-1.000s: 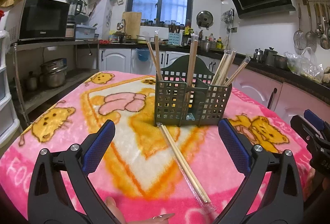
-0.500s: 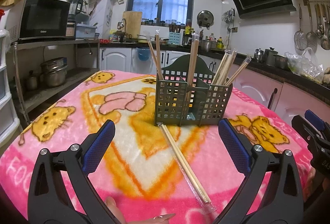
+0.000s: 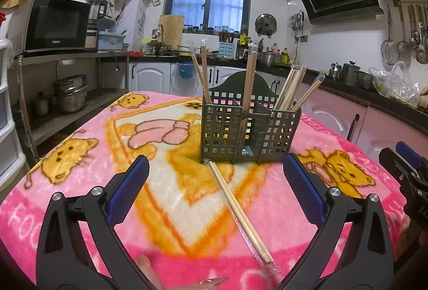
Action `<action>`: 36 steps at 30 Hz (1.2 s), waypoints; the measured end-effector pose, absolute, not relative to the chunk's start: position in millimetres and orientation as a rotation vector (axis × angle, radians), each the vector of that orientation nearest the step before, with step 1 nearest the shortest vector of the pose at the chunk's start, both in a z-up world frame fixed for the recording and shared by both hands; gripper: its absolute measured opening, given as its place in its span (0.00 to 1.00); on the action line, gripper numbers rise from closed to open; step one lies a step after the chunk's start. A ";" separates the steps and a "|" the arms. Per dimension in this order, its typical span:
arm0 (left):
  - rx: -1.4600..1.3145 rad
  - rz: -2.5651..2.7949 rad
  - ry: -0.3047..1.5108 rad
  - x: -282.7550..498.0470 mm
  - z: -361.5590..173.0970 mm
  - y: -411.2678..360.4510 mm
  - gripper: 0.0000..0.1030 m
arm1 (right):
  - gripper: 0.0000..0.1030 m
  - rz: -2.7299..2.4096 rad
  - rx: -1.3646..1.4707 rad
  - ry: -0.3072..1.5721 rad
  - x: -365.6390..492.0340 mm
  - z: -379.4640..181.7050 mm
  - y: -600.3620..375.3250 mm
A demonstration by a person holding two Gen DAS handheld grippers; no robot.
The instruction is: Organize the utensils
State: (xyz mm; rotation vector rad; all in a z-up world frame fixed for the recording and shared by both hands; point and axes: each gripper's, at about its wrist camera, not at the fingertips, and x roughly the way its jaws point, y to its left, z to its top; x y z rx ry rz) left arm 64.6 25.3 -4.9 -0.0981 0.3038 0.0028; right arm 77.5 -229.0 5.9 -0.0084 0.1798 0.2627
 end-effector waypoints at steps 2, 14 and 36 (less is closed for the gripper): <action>-0.098 0.001 0.304 64.5 -5.0 25.6 0.90 | 0.94 0.264 -0.009 0.180 77.0 5.8 -229.1; -0.103 -0.015 0.309 64.6 -5.9 26.8 0.90 | 0.94 0.264 -0.008 0.183 77.3 5.9 -229.0; -0.084 0.127 0.593 125.1 -2.7 92.7 0.90 | 0.94 0.059 -0.106 0.468 144.5 7.6 -252.5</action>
